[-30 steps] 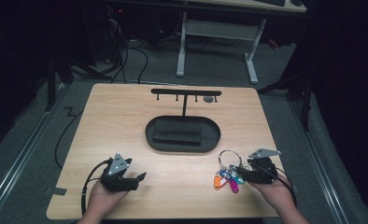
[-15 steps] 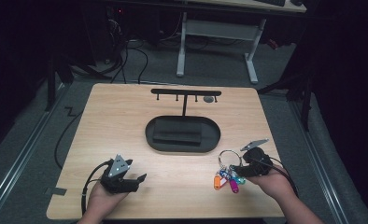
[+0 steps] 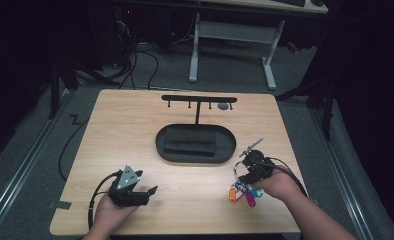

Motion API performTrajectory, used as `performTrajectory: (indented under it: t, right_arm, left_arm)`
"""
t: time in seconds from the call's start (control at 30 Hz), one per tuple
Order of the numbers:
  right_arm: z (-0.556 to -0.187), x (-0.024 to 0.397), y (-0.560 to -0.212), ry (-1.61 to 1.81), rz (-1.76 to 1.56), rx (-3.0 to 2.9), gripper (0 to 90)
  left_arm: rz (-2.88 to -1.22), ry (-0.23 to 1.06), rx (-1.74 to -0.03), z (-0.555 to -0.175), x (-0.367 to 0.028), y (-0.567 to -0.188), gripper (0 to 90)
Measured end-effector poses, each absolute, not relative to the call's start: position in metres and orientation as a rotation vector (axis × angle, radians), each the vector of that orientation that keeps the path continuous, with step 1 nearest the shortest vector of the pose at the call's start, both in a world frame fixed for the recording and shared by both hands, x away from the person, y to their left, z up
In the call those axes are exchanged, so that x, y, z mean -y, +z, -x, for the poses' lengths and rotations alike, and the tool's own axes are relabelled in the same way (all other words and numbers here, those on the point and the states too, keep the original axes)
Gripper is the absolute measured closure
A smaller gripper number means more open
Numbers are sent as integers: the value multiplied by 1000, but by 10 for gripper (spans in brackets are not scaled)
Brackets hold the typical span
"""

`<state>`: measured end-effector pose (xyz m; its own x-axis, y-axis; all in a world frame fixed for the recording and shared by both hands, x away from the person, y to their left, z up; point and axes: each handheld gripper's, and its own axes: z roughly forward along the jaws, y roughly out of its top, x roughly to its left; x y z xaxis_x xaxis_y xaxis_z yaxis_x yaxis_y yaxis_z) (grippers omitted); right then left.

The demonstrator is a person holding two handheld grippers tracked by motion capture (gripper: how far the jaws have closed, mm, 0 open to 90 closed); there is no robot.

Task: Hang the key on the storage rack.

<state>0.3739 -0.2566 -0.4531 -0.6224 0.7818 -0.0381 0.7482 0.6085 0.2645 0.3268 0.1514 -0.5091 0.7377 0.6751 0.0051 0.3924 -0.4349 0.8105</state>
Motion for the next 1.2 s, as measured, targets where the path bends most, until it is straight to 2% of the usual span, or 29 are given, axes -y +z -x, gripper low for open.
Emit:
performTrajectory:
  t: [0.37,0.63,0.93,1.13,1.2]
  right_arm:
    - [-400,233,-470,214,-1313,-2757,576]
    - [-415,230,-479,119,-1408,-2756,685]
    - [-420,224,-488,14,-1403,-2765,723]
    - [-421,223,-488,25,-1433,-2780,860]
    - [-418,222,-487,22,-1374,-2784,865]
  left_arm:
    - [-2087,422,-788,-327,-149,-509,247]
    - [-2095,427,-777,-326,-150,-508,252]
    - [-2095,430,-765,-324,-150,-507,254]
    - [-2095,431,-754,-324,-149,-507,254]
    - [-2094,431,-757,-323,-149,-507,254]
